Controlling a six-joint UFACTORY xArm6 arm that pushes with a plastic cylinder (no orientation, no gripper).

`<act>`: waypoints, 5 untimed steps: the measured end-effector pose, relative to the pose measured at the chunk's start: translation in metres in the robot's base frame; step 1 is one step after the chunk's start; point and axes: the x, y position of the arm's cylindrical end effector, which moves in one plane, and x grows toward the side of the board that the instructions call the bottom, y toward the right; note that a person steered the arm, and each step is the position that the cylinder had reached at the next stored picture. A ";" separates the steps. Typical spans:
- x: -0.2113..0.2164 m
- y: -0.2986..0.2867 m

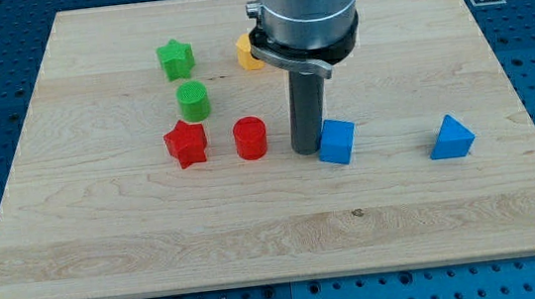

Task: Slide blue cube towards blue triangle

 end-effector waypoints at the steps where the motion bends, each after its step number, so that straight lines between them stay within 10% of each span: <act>1: 0.003 0.001; 5: 0.008 0.016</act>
